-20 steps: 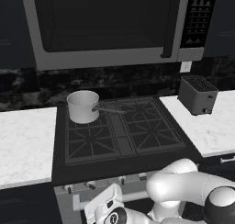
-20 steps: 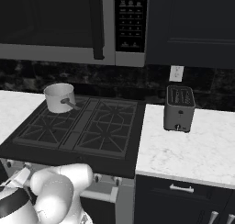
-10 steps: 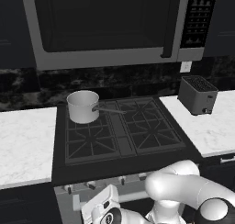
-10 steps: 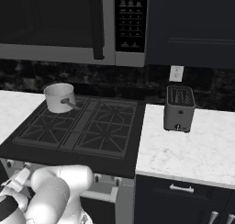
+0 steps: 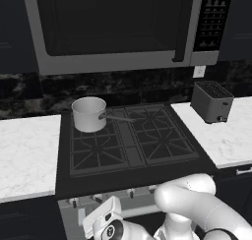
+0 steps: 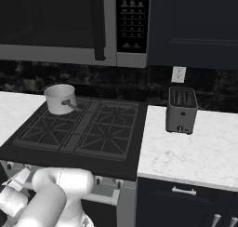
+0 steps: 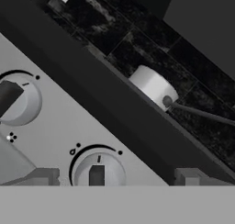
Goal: Turn off the rear left burner of the stove.
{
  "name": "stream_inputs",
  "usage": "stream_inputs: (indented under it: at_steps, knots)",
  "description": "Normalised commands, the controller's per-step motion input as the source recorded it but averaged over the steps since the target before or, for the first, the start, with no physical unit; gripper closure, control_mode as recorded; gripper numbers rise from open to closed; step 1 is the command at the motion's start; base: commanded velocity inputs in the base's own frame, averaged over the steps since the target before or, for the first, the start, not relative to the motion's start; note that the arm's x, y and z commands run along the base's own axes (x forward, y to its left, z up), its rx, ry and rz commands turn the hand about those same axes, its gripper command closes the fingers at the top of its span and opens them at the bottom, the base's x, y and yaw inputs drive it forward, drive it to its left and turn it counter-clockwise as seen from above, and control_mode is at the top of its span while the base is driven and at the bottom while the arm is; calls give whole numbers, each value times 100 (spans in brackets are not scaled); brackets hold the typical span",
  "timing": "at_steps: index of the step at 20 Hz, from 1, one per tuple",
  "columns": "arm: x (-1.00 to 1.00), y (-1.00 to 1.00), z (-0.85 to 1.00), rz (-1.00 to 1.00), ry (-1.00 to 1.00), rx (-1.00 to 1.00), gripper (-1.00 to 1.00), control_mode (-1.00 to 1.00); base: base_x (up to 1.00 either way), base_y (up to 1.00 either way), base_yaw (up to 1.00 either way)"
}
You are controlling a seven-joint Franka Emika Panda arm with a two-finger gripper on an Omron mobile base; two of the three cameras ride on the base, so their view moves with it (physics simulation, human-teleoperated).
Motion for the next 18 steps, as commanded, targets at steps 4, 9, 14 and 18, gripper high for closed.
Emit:
stream_inputs:
  at_steps: [4, 9, 14, 18]
  knots:
    - [16, 0, -21, 0, 0, 0, -100, -100, 0, 0, 0]
    - [21, 0, -11, 0, 0, 0, -100, -100, 0, 0, 0]
    - [14, 0, -4, 0, 0, 0, -100, -100, 0, 0, 0]
    - [15, 0, -3, 0, 0, 0, -100, -100, 0, 0, 0]
